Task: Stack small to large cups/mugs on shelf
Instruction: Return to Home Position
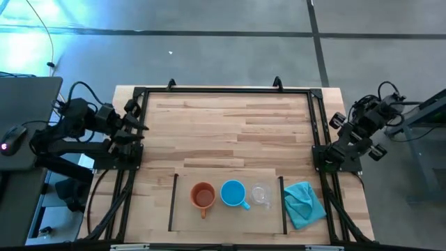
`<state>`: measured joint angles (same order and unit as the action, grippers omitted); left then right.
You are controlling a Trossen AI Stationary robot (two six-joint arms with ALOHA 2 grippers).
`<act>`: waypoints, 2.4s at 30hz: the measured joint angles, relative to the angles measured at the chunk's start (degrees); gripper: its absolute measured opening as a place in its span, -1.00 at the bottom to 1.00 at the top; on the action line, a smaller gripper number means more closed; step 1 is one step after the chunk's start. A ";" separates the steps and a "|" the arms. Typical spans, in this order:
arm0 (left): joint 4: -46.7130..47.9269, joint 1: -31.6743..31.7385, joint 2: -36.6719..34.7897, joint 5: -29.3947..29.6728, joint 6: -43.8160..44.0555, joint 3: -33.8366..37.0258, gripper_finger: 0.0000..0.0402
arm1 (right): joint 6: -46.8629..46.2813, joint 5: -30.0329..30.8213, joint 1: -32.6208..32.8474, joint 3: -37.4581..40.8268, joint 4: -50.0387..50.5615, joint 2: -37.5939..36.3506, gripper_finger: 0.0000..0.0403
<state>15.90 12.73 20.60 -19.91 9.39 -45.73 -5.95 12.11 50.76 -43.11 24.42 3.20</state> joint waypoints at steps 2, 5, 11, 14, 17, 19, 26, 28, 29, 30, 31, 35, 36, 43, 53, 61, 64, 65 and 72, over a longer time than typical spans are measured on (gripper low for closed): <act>-0.03 0.00 -1.70 0.00 -0.37 2.37 -0.38 | 0.37 1.38 0.00 0.00 -0.15 0.00 -0.40; -0.31 0.00 -4.39 0.01 -1.13 6.32 -0.38 | 1.00 2.59 0.00 0.00 -0.99 0.00 -0.40; -6.54 0.00 -10.58 2.77 -1.73 15.66 -0.38 | 1.86 4.72 -0.02 0.00 -2.84 0.00 -0.40; -9.77 0.00 -13.39 7.36 -1.65 19.81 -0.38 | 1.22 6.14 -0.02 0.00 -2.93 0.02 -0.40; -14.19 0.00 -15.83 10.13 -1.65 23.93 -0.38 | 0.85 7.02 -0.02 0.00 -3.03 0.02 -0.40; -17.62 0.00 -17.09 11.08 -1.64 26.73 -0.38 | 0.85 7.05 0.00 0.00 -3.49 0.02 -0.40; -25.56 0.00 -19.19 14.53 -1.67 32.61 -0.38 | 0.85 7.07 0.00 0.00 -4.17 0.02 -0.40; -26.79 0.00 -19.33 14.82 -1.65 33.02 -0.38 | 0.86 7.07 0.00 -0.02 -4.18 0.02 -0.40; -26.87 0.00 -19.33 15.37 -1.67 33.12 -0.38 | 0.85 7.07 0.00 -0.02 -4.17 0.02 -0.40; -26.73 0.00 -19.33 16.08 -1.65 33.23 -0.38 | 0.85 7.07 -0.01 -0.02 -4.17 0.02 -0.40; -26.57 0.00 -19.30 16.83 -1.66 33.26 -0.38 | 0.85 7.07 -0.01 -0.02 -4.16 0.02 -0.40; -27.52 0.00 -19.30 18.12 -1.65 33.93 -0.38 | 0.91 7.07 0.00 -0.02 -4.02 0.02 -0.40; -28.70 0.00 -19.29 18.20 -1.63 34.77 -0.38 | 1.00 7.07 0.00 -0.02 -3.99 0.02 -0.40; -42.04 0.00 -19.28 19.96 -1.01 42.48 -0.38 | 0.53 7.07 -0.02 -0.04 -3.98 0.02 -0.40; -46.60 0.00 -19.28 21.03 -0.99 44.78 -0.38 | -0.04 7.07 0.00 -0.04 -3.53 0.02 -0.40; -43.86 -0.06 -19.28 12.83 1.20 44.78 -0.38 | 0.93 7.54 -0.02 -1.41 -2.84 0.02 -0.40; -40.25 -0.02 -19.28 10.66 3.27 44.78 -0.38 | 0.62 7.95 -0.04 -2.34 -2.12 0.02 -0.40; -39.06 -0.02 -19.28 9.95 3.91 44.78 -0.38 | 0.51 8.28 -0.04 -2.68 -1.65 0.02 -0.40; -32.97 -0.02 -19.28 8.12 4.80 44.78 -0.38 | -0.06 10.61 -0.04 -4.11 -0.49 0.04 -0.40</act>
<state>-17.07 12.71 1.32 -11.79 14.20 -0.95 -6.01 22.72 50.72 -47.22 23.92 3.25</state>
